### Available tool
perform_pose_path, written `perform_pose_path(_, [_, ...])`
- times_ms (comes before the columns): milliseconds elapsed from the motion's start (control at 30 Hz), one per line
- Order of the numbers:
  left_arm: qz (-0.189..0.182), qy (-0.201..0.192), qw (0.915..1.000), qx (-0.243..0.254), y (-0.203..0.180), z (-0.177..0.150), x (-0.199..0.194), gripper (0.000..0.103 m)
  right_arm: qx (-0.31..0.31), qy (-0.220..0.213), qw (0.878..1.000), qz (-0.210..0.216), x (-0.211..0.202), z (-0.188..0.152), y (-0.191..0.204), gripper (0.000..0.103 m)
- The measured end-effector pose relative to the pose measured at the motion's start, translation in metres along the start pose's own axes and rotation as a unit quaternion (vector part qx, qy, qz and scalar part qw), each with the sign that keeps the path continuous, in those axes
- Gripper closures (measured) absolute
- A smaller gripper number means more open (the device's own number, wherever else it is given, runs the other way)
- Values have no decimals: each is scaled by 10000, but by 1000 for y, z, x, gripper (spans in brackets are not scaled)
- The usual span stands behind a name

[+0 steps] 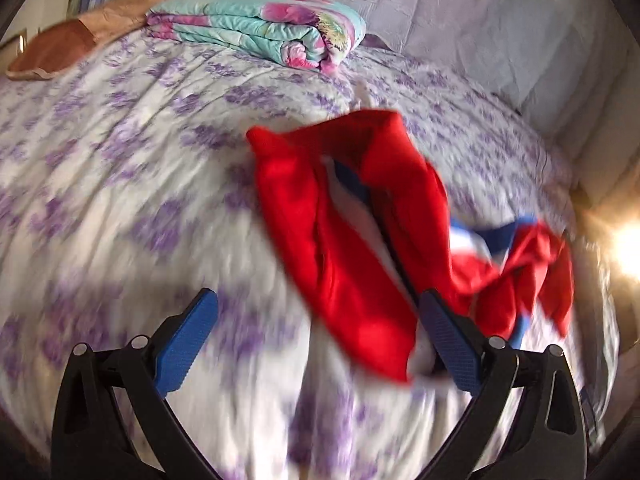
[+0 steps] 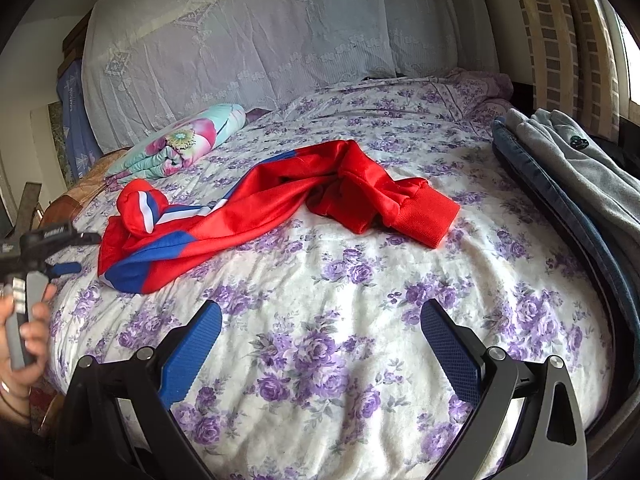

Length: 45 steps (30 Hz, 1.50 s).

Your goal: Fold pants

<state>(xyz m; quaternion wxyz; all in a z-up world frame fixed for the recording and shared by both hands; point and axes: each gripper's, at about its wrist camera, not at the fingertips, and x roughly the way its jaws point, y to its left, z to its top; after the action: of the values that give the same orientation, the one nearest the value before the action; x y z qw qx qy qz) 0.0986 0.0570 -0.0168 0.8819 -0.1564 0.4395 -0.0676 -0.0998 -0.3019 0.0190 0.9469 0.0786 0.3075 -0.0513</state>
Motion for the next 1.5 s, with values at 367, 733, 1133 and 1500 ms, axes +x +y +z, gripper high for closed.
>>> perform_pose_path(367, [115, 169, 9995, 241, -19, 23, 37, 97, -659, -17, 9978, 80, 11, 14, 27, 14])
perform_pose_path(733, [-129, -568, 9982, 157, 9, -22, -66, 98, -3123, -355, 9358, 1595, 46, 61, 198, 15])
perform_pose_path(1133, [151, -476, 9985, 219, 32, -48, -73, 97, -3816, 333, 9108, 1538, 161, 143, 341, 94])
perform_pose_path(1500, [972, -541, 9929, 412, 50, -58, -95, 85, -3079, -265, 9492, 588, 169, 177, 289, 31])
